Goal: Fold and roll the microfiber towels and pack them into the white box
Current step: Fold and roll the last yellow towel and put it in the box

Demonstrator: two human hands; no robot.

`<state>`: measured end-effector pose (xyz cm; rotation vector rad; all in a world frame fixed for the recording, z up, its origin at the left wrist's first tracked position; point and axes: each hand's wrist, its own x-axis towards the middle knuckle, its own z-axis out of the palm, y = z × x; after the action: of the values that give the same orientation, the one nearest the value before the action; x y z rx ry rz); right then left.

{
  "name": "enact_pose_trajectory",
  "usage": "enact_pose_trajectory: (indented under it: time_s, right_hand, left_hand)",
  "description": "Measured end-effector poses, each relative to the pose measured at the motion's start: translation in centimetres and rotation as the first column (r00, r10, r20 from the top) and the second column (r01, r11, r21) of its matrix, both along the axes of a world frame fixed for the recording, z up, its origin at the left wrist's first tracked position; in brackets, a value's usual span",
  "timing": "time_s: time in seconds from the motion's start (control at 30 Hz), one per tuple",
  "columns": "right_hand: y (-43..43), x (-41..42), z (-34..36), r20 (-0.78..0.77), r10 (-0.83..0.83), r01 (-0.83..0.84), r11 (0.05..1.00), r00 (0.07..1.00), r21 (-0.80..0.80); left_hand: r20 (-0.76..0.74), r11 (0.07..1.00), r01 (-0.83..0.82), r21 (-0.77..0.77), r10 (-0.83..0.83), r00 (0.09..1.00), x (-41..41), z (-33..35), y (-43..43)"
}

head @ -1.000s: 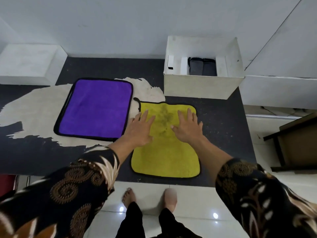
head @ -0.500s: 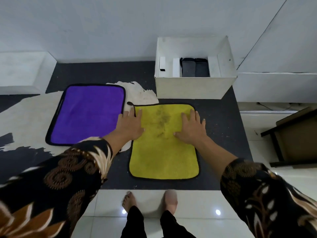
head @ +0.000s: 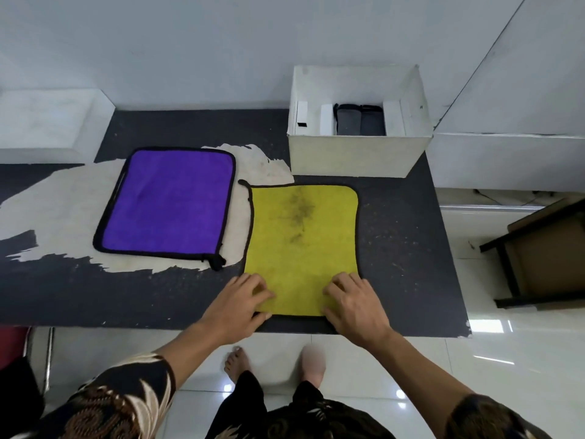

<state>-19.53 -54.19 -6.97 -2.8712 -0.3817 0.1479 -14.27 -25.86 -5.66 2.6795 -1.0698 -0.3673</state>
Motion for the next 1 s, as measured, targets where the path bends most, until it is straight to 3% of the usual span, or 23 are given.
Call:
enact_pose_trajectory:
  time_s: [0.27, 0.4, 0.53, 0.73, 1.0]
  right_hand:
    - [0.4, -0.6, 1.5, -0.109, -0.017, 0.014, 0.999, 0.994, -0.033]
    - [0.5, -0.9, 1.9, -0.125, -0.008, 0.001, 0.998, 0.992, -0.058]
    - [1.4, -1.2, 2.0, -0.128, -0.036, 0.021, 0.993, 0.991, -0.116]
    - [2.8, -2.0, 1.5, -0.086, -0.16, 0.151, 0.983, 0.983, -0.107]
    - [3.7, -2.0, 1.2, 0.044, -0.274, 0.276, 0.959, 0.961, -0.069]
  left_hand:
    - [0.018, 1.0, 0.03, 0.007, -0.03, 0.999, -0.7, 0.1, -0.3]
    - [0.054, 0.998, -0.056, 0.039, 0.054, 0.997, -1.4, -0.1, -0.8]
    - [-0.048, 0.96, -0.256, -0.116, 0.252, 0.967, -1.4, -0.3, -1.2]
    - [-0.146, 0.887, -0.374, -0.27, 0.346, 0.927, -1.0, 0.4, 0.0]
    - [-0.009, 0.921, -0.265, -0.285, 0.274, 0.962, -0.7, 1.4, -0.1]
